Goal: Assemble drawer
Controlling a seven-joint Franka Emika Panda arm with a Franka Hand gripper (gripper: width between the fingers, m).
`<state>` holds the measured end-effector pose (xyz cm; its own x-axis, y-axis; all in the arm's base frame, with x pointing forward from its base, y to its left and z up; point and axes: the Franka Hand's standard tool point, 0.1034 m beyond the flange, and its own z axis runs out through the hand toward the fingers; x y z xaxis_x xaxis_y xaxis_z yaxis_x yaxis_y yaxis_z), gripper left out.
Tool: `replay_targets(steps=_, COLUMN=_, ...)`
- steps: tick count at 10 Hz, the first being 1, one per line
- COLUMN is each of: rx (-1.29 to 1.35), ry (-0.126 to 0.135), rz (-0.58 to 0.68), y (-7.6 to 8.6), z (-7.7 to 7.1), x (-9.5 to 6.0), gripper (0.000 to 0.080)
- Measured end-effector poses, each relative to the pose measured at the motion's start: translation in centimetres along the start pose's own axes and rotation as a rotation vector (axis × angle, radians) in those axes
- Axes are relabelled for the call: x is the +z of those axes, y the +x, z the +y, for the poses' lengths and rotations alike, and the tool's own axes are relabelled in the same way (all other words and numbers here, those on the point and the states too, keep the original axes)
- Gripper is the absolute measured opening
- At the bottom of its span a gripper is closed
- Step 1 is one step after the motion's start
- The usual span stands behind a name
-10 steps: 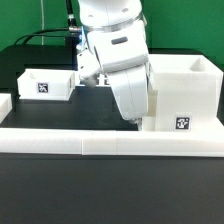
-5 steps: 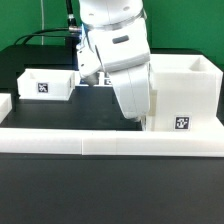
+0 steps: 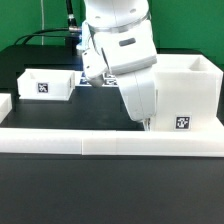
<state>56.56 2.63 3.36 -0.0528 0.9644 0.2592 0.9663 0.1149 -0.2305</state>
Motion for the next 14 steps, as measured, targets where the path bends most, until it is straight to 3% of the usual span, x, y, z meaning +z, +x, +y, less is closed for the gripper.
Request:
replay_targets(steps=2, rx=-0.009, ry=0.002, rz=-0.004, y=-1.5, z=-0.5, x=-0.1, gripper=0.0649)
replay_targets(steps=4, rx=-0.031, ry=-0.013, rz=-0.044, y=-4.3, z=-1.5, x=-2.0, gripper=0.0649)
replay_targets(steps=5, rx=-0.019, ry=-0.046, rz=-0.06, y=-5.4, z=-2.1, x=-3.5, gripper=0.0649)
replay_targets(steps=7, rx=0.025, ry=-0.166, rz=-0.1, y=-7.7, z=-5.0, x=-5.6, gripper=0.0649)
replay_targets(steps=9, rx=0.076, ry=-0.251, rz=-0.114, y=-8.8, z=-9.1, x=-5.3, gripper=0.0649)
replay_targets(steps=10, rx=0.084, ry=-0.27, rz=-0.126, y=-9.1, z=-10.9, x=-4.1, gripper=0.0649)
replay_targets(steps=11, rx=0.101, ry=-0.257, rz=-0.12, y=-9.6, z=-12.6, x=-2.5, gripper=0.0649)
replay_targets(steps=12, rx=0.119, ry=-0.239, rz=-0.11, y=-9.9, z=-12.9, x=-1.6, gripper=0.0649)
replay_targets(steps=14, rx=0.167, ry=-0.246, rz=-0.109, y=-10.0, z=-12.6, x=-1.8, gripper=0.0649)
